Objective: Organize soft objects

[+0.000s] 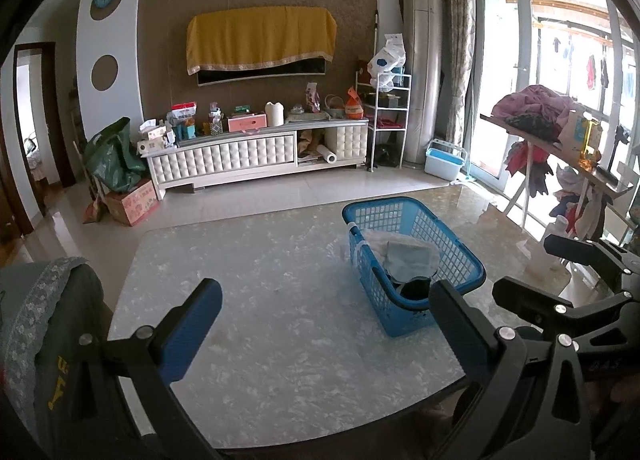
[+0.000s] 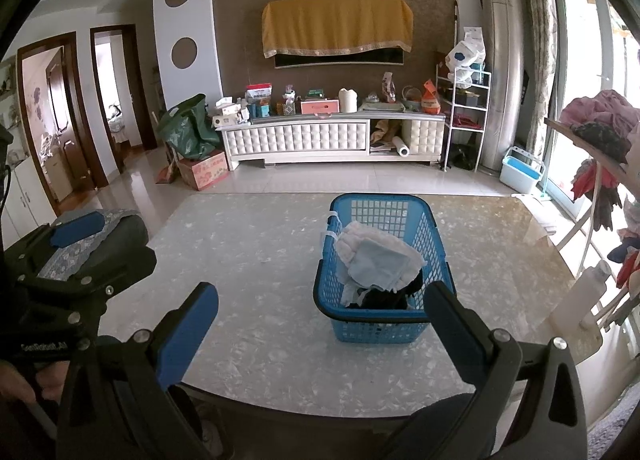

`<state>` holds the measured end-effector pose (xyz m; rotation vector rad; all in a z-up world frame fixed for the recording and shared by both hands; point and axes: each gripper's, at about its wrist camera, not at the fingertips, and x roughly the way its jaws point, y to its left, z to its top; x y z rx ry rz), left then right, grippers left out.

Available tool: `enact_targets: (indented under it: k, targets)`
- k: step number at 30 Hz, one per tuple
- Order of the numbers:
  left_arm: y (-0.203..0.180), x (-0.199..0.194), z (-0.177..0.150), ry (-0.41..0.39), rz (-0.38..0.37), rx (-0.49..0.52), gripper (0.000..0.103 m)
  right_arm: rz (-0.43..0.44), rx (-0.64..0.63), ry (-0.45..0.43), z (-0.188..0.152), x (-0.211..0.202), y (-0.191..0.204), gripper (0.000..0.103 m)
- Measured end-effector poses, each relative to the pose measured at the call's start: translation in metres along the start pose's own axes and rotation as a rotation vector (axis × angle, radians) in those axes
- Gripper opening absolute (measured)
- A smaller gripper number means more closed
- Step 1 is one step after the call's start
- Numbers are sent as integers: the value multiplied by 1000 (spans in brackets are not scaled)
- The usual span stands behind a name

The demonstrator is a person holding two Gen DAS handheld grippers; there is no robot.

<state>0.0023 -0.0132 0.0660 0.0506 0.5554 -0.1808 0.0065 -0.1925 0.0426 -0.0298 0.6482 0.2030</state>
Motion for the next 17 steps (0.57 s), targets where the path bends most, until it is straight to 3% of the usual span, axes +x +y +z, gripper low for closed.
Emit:
enact_targets:
  k: [17]
  targets:
    - [-3,-3,-7,-3,-9,4,103,-2,0,-3,-1,-2,0,103]
